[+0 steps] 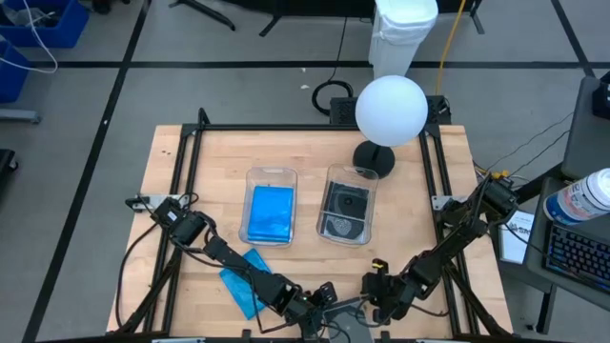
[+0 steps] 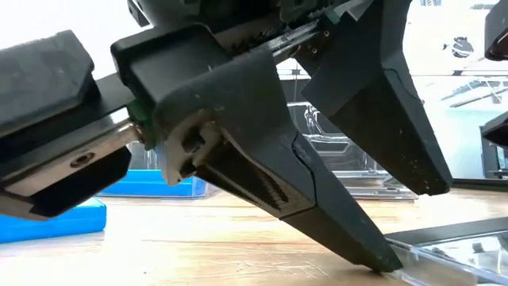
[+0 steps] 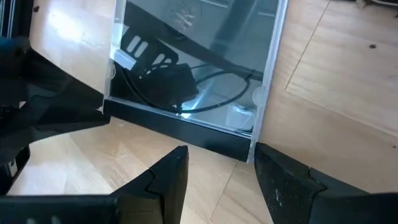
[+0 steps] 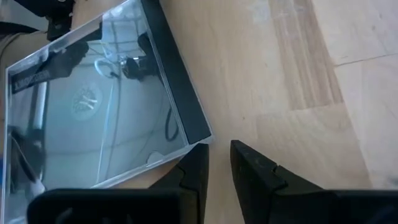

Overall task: Pick & place jewel cases by type
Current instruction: Put the black CD case into the right transparent bin

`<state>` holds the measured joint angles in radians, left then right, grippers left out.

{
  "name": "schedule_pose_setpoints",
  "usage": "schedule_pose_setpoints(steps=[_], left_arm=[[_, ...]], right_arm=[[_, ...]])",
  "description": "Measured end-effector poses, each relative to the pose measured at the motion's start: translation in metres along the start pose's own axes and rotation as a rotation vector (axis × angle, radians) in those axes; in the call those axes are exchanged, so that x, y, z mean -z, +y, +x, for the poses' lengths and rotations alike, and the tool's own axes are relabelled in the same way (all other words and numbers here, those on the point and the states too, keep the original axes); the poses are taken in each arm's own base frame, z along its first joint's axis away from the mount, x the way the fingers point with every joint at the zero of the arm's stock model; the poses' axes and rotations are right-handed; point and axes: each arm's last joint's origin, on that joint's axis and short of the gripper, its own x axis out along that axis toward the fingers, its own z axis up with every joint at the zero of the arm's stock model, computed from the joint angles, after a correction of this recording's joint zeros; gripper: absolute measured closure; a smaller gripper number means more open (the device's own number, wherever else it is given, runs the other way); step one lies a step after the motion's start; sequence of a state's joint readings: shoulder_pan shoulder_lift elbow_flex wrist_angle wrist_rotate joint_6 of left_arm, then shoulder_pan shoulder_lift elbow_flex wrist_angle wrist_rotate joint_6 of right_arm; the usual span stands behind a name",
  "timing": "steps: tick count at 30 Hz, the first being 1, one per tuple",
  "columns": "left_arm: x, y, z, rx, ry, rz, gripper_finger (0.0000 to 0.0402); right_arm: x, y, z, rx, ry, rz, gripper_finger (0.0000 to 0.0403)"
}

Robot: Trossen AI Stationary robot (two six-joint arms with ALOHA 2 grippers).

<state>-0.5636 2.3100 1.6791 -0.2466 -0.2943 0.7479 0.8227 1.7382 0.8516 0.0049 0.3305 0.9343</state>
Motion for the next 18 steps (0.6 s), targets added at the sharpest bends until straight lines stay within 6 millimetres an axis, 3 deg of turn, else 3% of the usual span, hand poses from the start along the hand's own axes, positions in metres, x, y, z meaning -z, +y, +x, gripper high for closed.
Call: schedule_pose_setpoints(steps=[18], left_arm=[[-0.0024,0.0000,-0.0006,0.035,-0.053,-0.007,0.0215]], right_arm=[[-0.0029,-0.0021,0.0000,0.055,-0.075,0.022,0.0339]])
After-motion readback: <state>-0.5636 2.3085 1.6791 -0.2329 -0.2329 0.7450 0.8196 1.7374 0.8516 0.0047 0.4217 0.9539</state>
